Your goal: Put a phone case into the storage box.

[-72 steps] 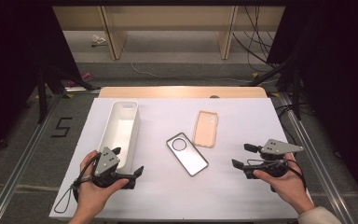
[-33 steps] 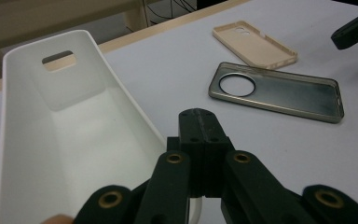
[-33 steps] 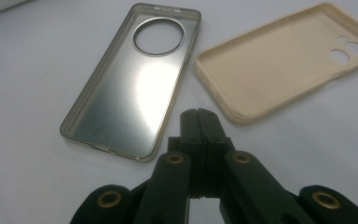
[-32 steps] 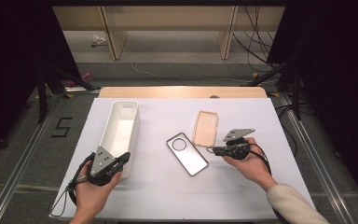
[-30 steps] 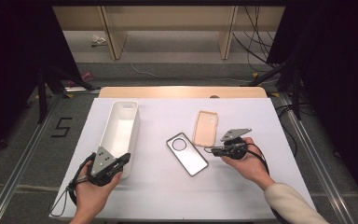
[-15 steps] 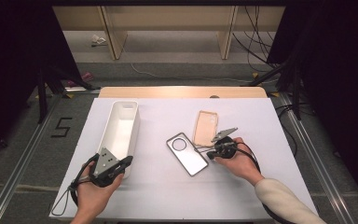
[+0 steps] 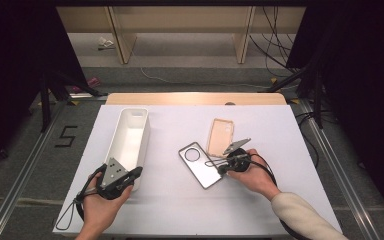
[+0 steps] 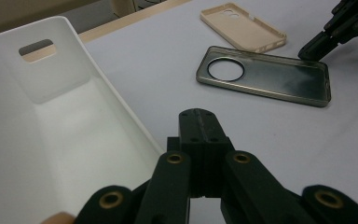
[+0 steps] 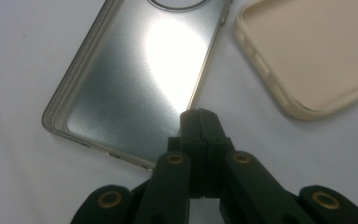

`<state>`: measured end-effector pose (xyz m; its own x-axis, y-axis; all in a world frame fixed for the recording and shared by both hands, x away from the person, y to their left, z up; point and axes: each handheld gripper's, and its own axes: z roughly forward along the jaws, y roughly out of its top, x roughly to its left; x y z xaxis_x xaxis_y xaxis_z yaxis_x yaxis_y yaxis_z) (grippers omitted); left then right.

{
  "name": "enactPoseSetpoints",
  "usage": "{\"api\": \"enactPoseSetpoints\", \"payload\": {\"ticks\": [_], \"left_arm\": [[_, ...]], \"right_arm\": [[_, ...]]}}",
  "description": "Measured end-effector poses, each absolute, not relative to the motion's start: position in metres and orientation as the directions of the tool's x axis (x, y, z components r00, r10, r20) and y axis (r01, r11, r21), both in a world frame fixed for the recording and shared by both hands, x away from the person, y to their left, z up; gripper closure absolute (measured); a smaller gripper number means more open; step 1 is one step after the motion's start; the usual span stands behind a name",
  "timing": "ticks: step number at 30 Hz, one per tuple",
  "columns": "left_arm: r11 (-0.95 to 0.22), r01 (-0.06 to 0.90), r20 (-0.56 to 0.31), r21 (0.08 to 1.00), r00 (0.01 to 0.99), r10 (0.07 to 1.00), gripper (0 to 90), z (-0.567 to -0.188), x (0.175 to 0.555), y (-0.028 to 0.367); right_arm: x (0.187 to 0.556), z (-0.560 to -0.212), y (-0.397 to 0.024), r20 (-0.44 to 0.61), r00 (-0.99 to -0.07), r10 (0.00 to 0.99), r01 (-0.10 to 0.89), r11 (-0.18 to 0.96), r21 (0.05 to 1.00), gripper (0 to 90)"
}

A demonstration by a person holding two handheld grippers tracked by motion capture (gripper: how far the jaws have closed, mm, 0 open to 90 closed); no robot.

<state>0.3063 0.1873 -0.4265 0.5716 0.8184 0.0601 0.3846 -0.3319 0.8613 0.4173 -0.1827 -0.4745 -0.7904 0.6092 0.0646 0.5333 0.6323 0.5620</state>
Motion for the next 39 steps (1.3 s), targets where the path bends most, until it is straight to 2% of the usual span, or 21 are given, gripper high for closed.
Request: {"api": "enactPoseSetpoints", "payload": {"ticks": [25, 36, 39], "left_arm": [[-0.369, 0.376, 0.074, 0.85, 0.608, 0.79, 89.8, -0.428, 0.307, 0.177], [-0.379, 0.378, 0.074, 0.845, 0.619, 0.782, 89.3, -0.43, 0.307, 0.174], [-0.382, 0.382, 0.072, 0.842, 0.622, 0.78, 87.2, -0.43, 0.307, 0.174]], "right_arm": [[0.397, -0.476, -0.131, 0.081, -0.863, 0.499, 0.451, 0.689, 0.567, 90.0], [0.398, -0.474, -0.134, 0.076, -0.863, 0.5, 0.448, 0.688, 0.571, 90.0], [0.399, -0.469, -0.142, 0.062, -0.855, 0.514, 0.444, 0.667, 0.599, 80.8]]}}
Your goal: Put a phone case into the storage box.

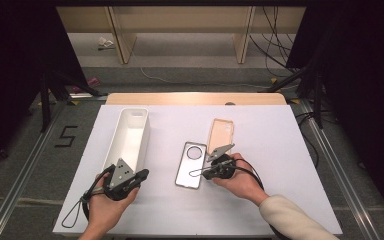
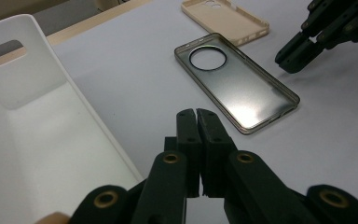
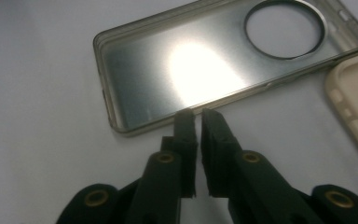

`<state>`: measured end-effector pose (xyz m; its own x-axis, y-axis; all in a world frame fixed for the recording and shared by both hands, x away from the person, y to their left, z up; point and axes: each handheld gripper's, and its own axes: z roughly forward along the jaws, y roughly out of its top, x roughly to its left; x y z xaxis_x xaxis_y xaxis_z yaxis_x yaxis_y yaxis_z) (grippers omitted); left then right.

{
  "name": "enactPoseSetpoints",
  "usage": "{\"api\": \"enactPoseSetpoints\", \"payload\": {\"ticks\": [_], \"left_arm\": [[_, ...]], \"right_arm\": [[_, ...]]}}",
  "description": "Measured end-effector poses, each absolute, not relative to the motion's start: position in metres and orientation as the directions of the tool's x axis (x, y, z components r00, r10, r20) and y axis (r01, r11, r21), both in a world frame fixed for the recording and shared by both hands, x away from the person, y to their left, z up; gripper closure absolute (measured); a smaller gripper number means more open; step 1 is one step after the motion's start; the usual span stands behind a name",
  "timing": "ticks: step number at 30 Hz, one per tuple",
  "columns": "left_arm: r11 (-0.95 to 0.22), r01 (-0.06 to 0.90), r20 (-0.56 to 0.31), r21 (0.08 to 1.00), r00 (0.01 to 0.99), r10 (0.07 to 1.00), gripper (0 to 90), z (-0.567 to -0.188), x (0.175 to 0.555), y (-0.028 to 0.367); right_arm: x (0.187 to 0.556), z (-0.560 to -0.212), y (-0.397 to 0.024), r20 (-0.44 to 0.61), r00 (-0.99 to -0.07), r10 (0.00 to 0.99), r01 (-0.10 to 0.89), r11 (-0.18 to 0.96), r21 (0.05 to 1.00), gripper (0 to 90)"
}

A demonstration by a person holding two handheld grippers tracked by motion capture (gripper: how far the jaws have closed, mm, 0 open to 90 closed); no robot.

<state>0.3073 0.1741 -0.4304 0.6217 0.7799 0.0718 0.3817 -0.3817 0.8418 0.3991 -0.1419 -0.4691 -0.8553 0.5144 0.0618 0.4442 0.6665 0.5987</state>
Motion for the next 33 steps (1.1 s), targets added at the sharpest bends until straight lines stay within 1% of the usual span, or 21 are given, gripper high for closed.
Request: {"api": "enactPoseSetpoints", "payload": {"ticks": [1, 2, 4, 5, 6, 7, 8, 9, 10, 11, 12, 13, 16, 17, 18, 20, 21, 23, 24, 29, 33], "left_arm": [[-0.382, 0.382, 0.072, 0.842, 0.622, 0.78, 86.6, -0.43, 0.307, 0.174], [-0.381, 0.384, 0.067, 0.841, 0.625, 0.777, 85.5, -0.431, 0.308, 0.174], [-0.38, 0.388, 0.06, 0.84, 0.629, 0.775, 82.6, -0.432, 0.308, 0.173], [-0.38, 0.388, 0.06, 0.84, 0.629, 0.775, 81.5, -0.432, 0.308, 0.173], [-0.381, 0.389, 0.059, 0.839, 0.632, 0.773, 80.0, -0.432, 0.309, 0.171], [-0.381, 0.389, 0.059, 0.839, 0.632, 0.773, 78.5, -0.432, 0.309, 0.171], [-0.376, 0.392, 0.049, 0.839, 0.635, 0.771, 75.6, -0.431, 0.31, 0.169], [-0.376, 0.392, 0.049, 0.839, 0.635, 0.771, 72.9, -0.431, 0.31, 0.169], [-0.372, 0.398, 0.039, 0.839, 0.636, 0.77, 68.1, -0.431, 0.312, 0.165], [-0.372, 0.398, 0.039, 0.839, 0.636, 0.77, 65.2, -0.431, 0.312, 0.165], [-0.371, 0.407, 0.031, 0.835, 0.638, 0.77, 60.4, -0.432, 0.315, 0.16], [-0.371, 0.407, 0.031, 0.835, 0.638, 0.77, 58.0, -0.432, 0.315, 0.16], [-0.388, 0.407, 0.046, 0.827, 0.638, 0.769, 46.5, -0.431, 0.32, 0.148], [-0.388, 0.407, 0.046, 0.827, 0.638, 0.769, 42.3, -0.431, 0.32, 0.148], [-0.39, 0.418, 0.045, 0.821, 0.633, 0.773, 35.4, -0.431, 0.323, 0.142], [-0.39, 0.424, 0.046, 0.817, 0.627, 0.778, 26.0, -0.431, 0.326, 0.136], [-0.39, 0.424, 0.046, 0.817, 0.627, 0.778, 22.8, -0.431, 0.326, 0.136], [-0.389, 0.432, 0.043, 0.814, 0.622, 0.782, 16.9, -0.431, 0.328, 0.132], [-0.397, 0.43, 0.046, 0.811, 0.629, 0.776, 15.6, -0.432, 0.33, 0.128], [-0.392, 0.44, 0.029, 0.808, 0.634, 0.773, 15.1, -0.432, 0.335, 0.12], [-0.403, 0.465, 0.026, 0.788, 0.629, 0.777, 15.4, -0.432, 0.344, 0.106]], "right_arm": [[0.399, -0.469, -0.142, 0.062, -0.855, 0.514, 0.444, 0.667, 0.599, 80.8], [0.399, -0.464, -0.149, 0.047, -0.848, 0.528, 0.438, 0.648, 0.623, 74.3], [0.399, -0.46, -0.156, 0.046, -0.837, 0.545, 0.442, 0.625, 0.643, 68.2], [0.399, -0.46, -0.156, 0.046, -0.837, 0.545, 0.442, 0.625, 0.643, 68.2], [0.399, -0.456, -0.163, 0.051, -0.831, 0.554, 0.443, 0.603, 0.664, 62.4], [0.399, -0.456, -0.163, 0.051, -0.831, 0.554, 0.443, 0.603, 0.664, 62.4], [0.398, -0.452, -0.171, 0.058, -0.822, 0.567, 0.444, 0.573, 0.689, 56.1], [0.398, -0.452, -0.171, 0.058, -0.822, 0.567, 0.444, 0.573, 0.689, 56.1], [0.397, -0.448, -0.179, 0.067, -0.814, 0.578, 0.444, 0.544, 0.712, 49.8], [0.397, -0.448, -0.179, 0.067, -0.814, 0.578, 0.444, 0.544, 0.712, 49.8], [0.394, -0.445, -0.186, 0.079, -0.807, 0.586, 0.448, 0.519, 0.728, 44.4], [0.393, -0.444, -0.189, 0.076, -0.805, 0.588, 0.444, 0.512, 0.736, 43.1], [0.387, -0.44, -0.201, 0.078, -0.802, 0.593, 0.433, 0.485, 0.76, 35.6], [0.387, -0.44, -0.201, 0.078, -0.802, 0.593, 0.433, 0.485, 0.76, 35.6], [0.384, -0.437, -0.209, 0.079, -0.8, 0.595, 0.423, 0.466, 0.777, 31.0], [0.381, -0.435, -0.215, 0.082, -0.798, 0.597, 0.416, 0.447, 0.792, 28.9], [0.381, -0.435, -0.215, 0.082, -0.798, 0.597, 0.416, 0.447, 0.792, 28.9], [0.378, -0.433, -0.225, 0.09, -0.796, 0.598, 0.407, 0.42, 0.811, 25.9], [0.376, -0.433, -0.228, 0.091, -0.795, 0.599, 0.404, 0.412, 0.817, 25.7], [0.373, -0.43, -0.238, 0.087, -0.787, 0.61, 0.398, 0.395, 0.828, 24.6], [0.368, -0.429, -0.245, 0.082, -0.78, 0.621, 0.397, 0.388, 0.832, 23.8]]}}
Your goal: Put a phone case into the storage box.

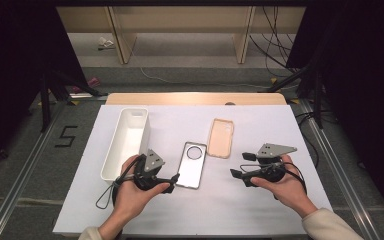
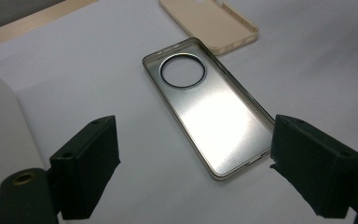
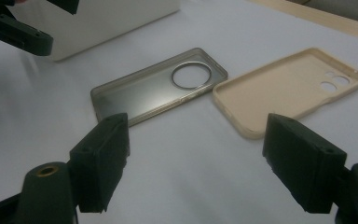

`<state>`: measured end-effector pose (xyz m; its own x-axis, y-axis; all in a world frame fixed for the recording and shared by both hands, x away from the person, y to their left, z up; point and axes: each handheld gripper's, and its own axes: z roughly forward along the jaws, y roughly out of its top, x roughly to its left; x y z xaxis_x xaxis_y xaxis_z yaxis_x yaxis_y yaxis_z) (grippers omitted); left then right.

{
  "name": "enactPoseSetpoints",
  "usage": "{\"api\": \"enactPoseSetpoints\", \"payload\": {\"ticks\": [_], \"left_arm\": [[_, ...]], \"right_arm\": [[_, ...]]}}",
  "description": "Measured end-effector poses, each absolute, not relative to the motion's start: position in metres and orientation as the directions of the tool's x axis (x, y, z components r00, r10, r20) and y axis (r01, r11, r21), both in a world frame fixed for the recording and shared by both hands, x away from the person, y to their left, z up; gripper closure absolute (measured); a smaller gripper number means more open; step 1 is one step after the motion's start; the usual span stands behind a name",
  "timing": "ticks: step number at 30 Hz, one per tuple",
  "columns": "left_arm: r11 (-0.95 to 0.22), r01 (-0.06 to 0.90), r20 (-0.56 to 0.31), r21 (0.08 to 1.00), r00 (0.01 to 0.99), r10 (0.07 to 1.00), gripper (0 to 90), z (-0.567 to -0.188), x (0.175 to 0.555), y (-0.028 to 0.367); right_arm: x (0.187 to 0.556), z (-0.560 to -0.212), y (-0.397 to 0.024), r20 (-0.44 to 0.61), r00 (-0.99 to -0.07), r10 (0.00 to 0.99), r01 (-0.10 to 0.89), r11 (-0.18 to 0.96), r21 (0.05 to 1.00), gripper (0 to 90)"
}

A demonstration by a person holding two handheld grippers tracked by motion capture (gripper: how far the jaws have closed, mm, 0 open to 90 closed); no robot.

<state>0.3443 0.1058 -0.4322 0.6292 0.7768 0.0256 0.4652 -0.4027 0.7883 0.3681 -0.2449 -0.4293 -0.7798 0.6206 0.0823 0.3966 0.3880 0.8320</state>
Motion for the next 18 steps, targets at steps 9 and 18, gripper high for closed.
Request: {"api": "enactPoseSetpoints", "payload": {"ticks": [9, 18], "left_arm": [[-0.424, 0.523, 0.017, 0.739, 0.615, 0.788, 19.4, -0.438, 0.371, 0.08], [-0.39, 0.606, -0.027, 0.694, 0.563, 0.826, 33.1, -0.445, 0.398, 0.066]], "right_arm": [[0.361, -0.428, -0.253, 0.077, -0.771, 0.632, 0.388, 0.371, 0.843, 23.1], [0.357, -0.428, -0.259, 0.073, -0.764, 0.641, 0.388, 0.367, 0.846, 23.3]]}}
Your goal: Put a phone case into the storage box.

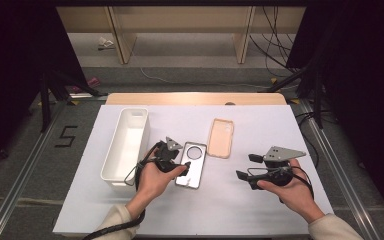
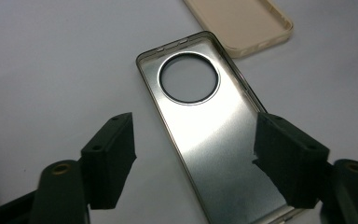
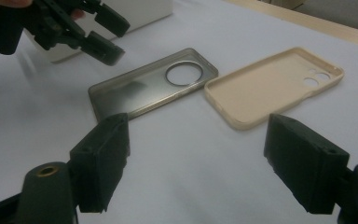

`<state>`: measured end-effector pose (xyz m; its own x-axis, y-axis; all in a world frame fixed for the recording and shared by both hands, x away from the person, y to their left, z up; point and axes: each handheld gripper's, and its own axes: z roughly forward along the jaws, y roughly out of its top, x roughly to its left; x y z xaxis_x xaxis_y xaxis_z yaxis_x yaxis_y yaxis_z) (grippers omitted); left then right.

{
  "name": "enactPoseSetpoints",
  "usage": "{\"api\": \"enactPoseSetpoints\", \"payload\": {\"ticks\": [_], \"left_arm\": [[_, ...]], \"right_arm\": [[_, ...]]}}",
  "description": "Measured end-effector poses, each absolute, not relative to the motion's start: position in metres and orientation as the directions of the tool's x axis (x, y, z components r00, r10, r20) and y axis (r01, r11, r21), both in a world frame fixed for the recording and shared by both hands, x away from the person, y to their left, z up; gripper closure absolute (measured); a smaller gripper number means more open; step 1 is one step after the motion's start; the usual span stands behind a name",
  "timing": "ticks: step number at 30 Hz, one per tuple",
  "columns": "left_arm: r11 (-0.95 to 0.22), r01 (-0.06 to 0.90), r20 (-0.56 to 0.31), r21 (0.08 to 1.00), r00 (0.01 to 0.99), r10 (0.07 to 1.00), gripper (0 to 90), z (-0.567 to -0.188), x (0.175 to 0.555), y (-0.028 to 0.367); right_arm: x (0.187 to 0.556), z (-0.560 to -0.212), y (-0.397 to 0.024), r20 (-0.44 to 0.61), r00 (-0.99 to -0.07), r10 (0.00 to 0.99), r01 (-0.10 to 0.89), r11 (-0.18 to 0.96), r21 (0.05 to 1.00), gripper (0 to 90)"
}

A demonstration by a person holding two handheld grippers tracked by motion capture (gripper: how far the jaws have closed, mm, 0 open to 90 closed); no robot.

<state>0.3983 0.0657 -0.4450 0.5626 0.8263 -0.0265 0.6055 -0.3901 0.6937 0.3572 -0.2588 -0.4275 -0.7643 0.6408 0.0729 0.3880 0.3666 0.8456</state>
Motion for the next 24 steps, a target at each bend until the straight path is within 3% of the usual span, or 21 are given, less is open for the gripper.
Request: {"api": "enactPoseSetpoints", "payload": {"ticks": [17, 24], "left_arm": [[-0.333, 0.737, -0.072, 0.588, 0.457, 0.886, 57.0, -0.456, 0.434, 0.054], [-0.336, 0.756, -0.081, 0.562, 0.454, 0.887, 58.8, -0.46, 0.433, 0.053]], "right_arm": [[0.355, -0.427, -0.264, 0.075, -0.757, 0.649, 0.387, 0.353, 0.852, 23.3], [0.355, -0.427, -0.264, 0.072, -0.757, 0.649, 0.386, 0.356, 0.851, 23.5]]}}
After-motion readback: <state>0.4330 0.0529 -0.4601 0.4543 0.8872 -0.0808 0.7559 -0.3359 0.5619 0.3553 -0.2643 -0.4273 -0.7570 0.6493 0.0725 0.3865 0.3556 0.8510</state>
